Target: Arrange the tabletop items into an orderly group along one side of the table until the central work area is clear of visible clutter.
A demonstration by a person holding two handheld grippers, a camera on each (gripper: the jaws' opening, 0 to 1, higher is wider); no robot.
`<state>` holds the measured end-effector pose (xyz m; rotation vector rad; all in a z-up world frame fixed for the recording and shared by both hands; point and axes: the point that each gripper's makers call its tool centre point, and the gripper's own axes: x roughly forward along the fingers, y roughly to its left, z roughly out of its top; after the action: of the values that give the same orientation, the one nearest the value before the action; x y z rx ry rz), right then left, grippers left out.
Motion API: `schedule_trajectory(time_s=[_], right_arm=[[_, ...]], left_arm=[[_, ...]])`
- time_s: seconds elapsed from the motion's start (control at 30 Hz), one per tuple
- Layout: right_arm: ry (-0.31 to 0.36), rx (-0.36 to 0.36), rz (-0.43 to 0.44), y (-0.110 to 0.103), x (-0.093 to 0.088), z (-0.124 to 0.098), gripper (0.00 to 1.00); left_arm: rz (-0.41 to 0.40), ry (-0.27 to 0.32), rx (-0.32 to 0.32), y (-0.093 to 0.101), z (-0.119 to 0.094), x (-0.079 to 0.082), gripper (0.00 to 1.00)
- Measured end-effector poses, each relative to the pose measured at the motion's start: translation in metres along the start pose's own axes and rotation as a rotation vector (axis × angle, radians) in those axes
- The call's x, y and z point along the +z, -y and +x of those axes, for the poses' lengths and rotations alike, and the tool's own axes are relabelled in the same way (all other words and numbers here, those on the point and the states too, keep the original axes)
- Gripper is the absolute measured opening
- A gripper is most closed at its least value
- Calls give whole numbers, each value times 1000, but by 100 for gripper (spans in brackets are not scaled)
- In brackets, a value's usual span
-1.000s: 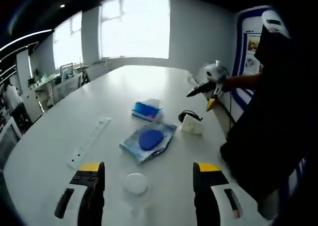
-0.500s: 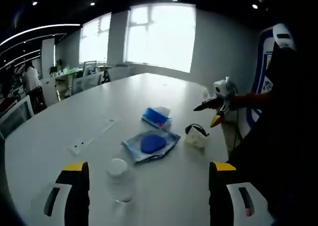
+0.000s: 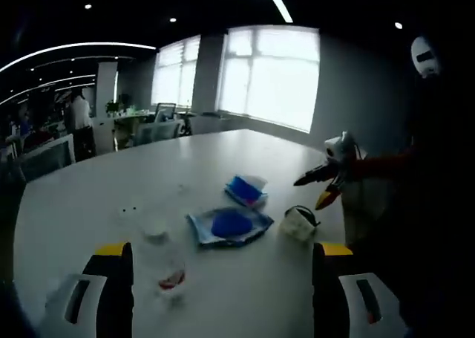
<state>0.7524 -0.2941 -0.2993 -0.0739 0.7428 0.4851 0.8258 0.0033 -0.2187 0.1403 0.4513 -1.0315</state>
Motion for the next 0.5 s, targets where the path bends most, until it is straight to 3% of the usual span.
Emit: schedule_trajectory(time_s=[0.17,0.5], right_arm=[[-38,54,-49,-4,-3,1,77],[-96,115,-132,-2,-11,3,69]], left_arm=[[-22,37,39,21,-7,0,100],[-76,49,100,51,-18,-15,100]])
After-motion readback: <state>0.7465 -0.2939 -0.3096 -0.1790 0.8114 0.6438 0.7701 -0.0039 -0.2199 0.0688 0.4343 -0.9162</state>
